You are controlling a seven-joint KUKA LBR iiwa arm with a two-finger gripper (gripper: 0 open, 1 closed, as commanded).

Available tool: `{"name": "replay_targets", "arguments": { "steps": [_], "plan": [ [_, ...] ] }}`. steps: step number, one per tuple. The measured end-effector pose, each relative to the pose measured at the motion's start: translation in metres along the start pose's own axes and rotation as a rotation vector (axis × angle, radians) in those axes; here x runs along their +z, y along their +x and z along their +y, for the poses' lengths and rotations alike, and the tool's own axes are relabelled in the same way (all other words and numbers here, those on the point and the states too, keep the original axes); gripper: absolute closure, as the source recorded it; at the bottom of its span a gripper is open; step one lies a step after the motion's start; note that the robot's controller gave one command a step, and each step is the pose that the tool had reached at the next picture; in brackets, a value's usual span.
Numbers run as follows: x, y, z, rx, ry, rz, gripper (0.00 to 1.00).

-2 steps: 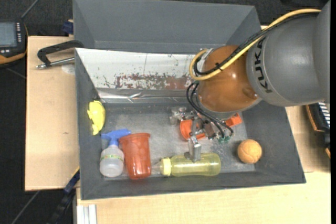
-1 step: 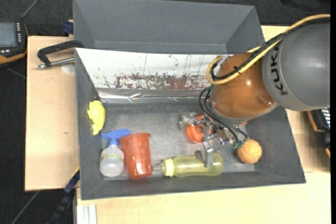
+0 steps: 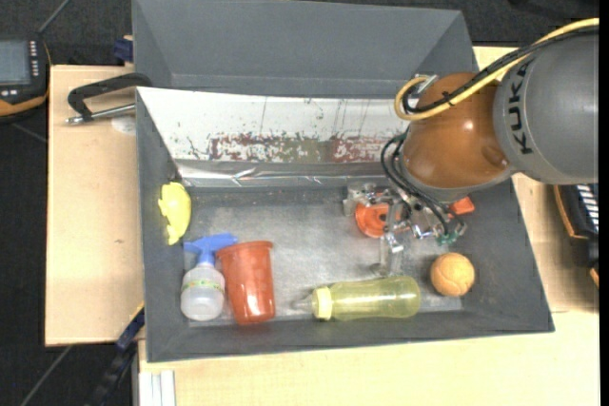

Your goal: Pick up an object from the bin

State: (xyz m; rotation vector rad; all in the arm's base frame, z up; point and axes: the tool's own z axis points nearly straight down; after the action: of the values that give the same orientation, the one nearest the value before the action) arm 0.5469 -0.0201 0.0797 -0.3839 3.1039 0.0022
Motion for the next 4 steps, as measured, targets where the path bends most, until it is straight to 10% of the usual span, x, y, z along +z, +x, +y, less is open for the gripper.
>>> {"name": "replay_targets", "arguments": {
  "steps": [2,3,4],
  "plan": [
    [0.007,-0.02,-0.036,-0.329,-0.002,-0.005,0.0],
    [0.009,-0.028,-0.09,-0.557,0.0,-0.01,1.0],
    [0.009,-0.028,-0.09,-0.557,-0.001,-0.01,1.0]
  ]
}}
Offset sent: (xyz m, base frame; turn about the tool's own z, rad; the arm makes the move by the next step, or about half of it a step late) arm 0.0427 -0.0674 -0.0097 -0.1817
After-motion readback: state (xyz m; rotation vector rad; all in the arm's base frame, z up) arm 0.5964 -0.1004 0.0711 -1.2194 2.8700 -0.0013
